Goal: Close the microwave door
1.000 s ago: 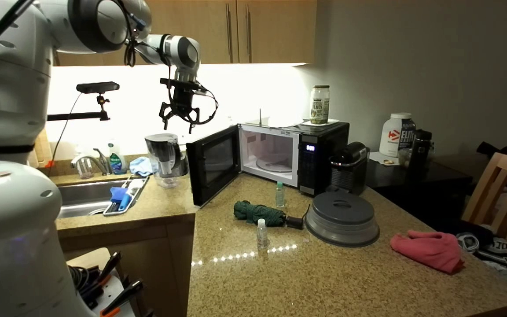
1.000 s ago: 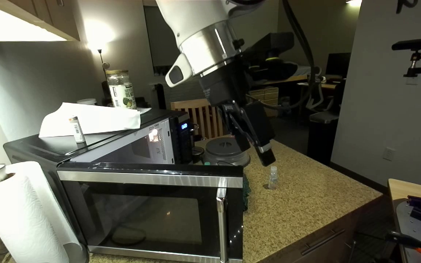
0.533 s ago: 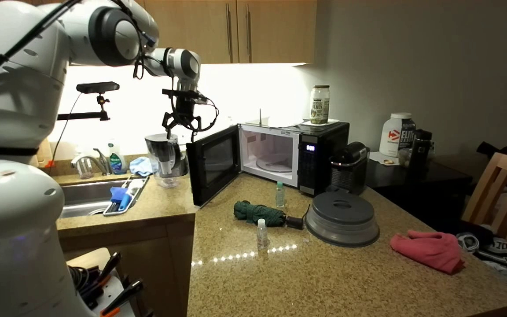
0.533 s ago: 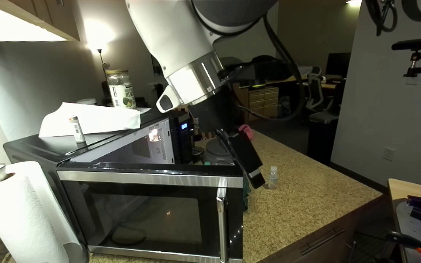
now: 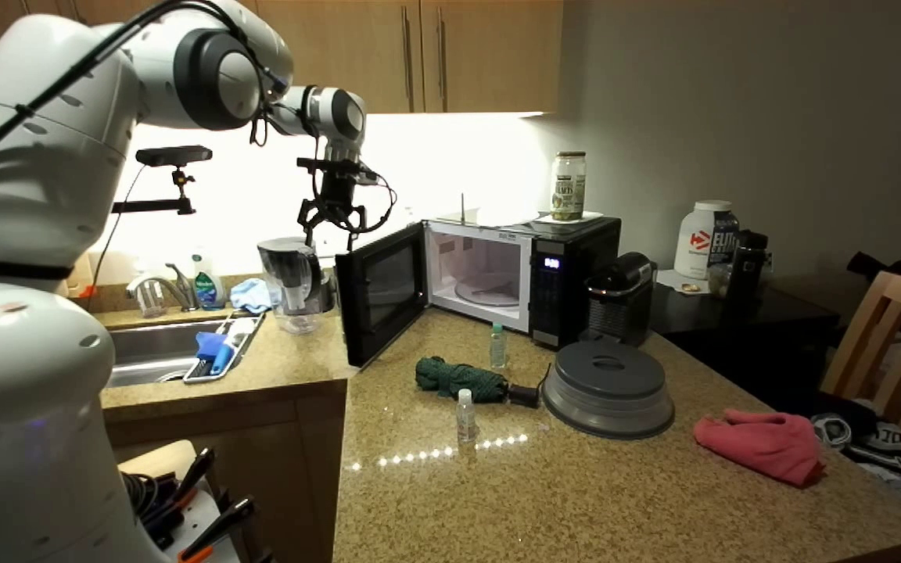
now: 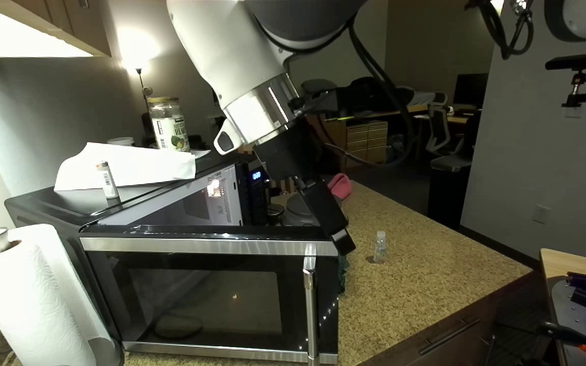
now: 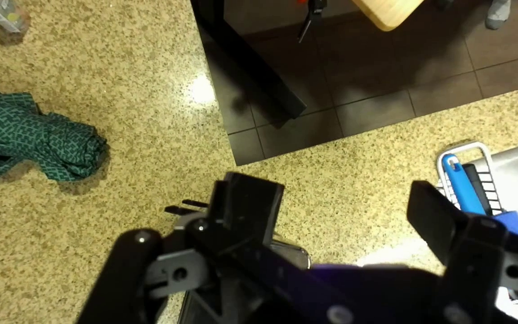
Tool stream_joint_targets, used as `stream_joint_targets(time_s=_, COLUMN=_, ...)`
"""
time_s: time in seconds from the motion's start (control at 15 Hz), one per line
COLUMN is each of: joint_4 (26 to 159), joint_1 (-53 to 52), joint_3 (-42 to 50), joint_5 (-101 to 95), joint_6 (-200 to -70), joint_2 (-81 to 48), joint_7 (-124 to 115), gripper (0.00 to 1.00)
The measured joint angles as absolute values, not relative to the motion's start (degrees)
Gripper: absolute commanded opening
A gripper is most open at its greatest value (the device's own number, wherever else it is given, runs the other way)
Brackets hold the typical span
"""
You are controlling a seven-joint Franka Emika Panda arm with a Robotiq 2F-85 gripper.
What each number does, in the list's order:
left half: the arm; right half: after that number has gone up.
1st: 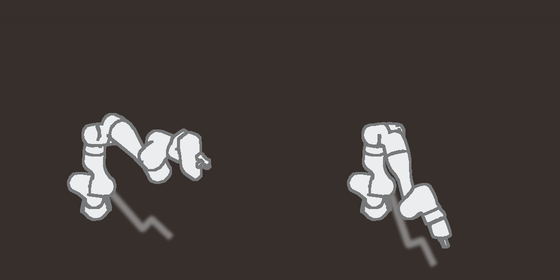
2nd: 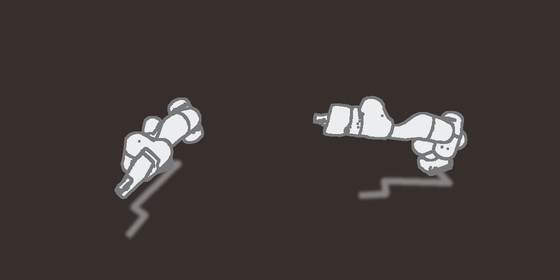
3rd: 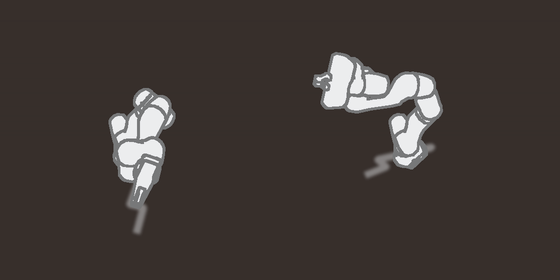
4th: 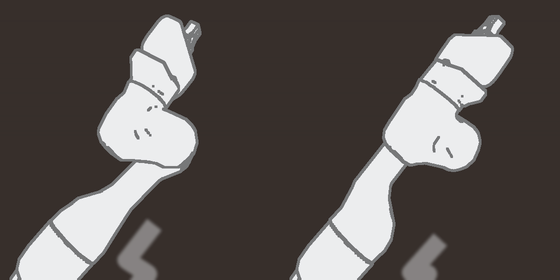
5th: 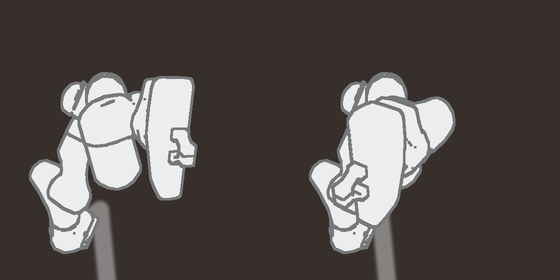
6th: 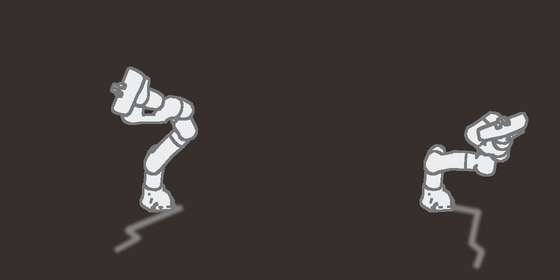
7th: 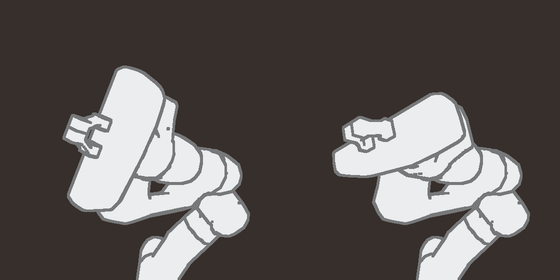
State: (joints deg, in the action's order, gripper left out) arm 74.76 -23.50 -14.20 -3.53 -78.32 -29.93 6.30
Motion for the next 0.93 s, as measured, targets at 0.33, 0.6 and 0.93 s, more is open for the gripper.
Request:
stream_joint_targets(time_s=0.33, joint_4=73.8, joint_1=-23.5, joint_3=-12.9, joint_5=-4.1, joint_6=-78.1, joint_2=-30.4, joint_7=6.2, gripper=1.0)
stream_joint_targets(time_s=0.6, joint_4=73.4, joint_1=-23.4, joint_3=-12.0, joint_5=-4.7, joint_6=-78.1, joint_2=-30.4, joint_7=6.2, gripper=1.0)
stream_joint_targets(time_s=0.93, joint_4=71.7, joint_1=-23.2, joint_3=-11.8, joint_5=-4.8, joint_6=-77.5, joint_2=-29.6, joint_7=6.2, gripper=1.0)
